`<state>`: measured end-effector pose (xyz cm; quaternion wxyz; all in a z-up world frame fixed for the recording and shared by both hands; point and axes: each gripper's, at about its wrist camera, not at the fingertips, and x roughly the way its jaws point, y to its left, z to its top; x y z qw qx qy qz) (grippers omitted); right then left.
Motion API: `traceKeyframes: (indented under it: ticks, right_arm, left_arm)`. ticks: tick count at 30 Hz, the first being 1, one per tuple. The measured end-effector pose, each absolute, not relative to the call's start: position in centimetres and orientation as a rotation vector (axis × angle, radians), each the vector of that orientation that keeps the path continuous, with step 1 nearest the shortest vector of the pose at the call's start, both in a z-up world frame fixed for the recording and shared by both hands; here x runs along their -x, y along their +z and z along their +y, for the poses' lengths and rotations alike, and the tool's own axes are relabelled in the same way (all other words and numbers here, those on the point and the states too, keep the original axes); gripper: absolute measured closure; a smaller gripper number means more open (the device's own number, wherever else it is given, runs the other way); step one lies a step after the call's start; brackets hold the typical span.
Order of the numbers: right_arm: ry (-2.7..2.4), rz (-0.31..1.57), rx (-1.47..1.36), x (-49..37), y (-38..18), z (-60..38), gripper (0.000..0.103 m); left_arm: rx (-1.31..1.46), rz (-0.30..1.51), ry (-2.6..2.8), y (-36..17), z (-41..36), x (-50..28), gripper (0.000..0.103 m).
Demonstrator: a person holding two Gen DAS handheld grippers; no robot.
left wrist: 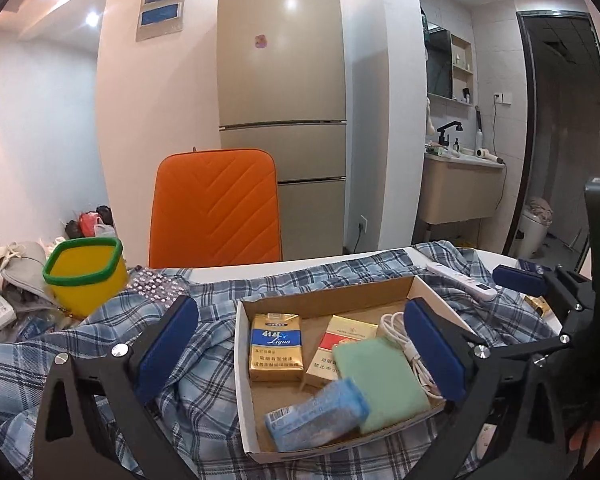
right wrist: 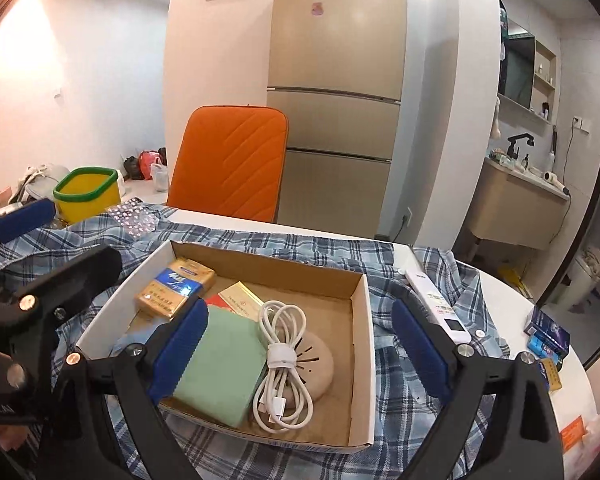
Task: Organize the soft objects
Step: 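Lower the tissue pack into the box with the left gripper while the right gripper drops the cable in, then move both grippers back from the box toward the remaining items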
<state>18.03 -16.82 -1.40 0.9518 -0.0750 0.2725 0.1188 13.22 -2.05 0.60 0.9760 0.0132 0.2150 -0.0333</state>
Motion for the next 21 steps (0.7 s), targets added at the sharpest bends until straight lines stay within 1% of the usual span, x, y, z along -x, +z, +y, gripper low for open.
traceKeyframes:
  ticks: [9, 17, 21]
  right_arm:
    - [0.222, 0.518, 0.118, -17.3, -0.1, -17.8, 0.008]
    - [0.197, 0.402, 0.129, -13.5, 2.9, -18.7, 0.008]
    - [0.167, 0.334, 0.139, -10.9, 3.4, -19.0, 0.008]
  left_arm:
    - [0.034, 0.364, -0.070, 2.9, -1.2, -10.8, 0.001]
    - [0.092, 0.321, -0.106, 4.5, -0.1, -6.5, 0.001]
    - [0.086, 0.273, -0.108, 4.8, 0.0, -4.3, 0.001]
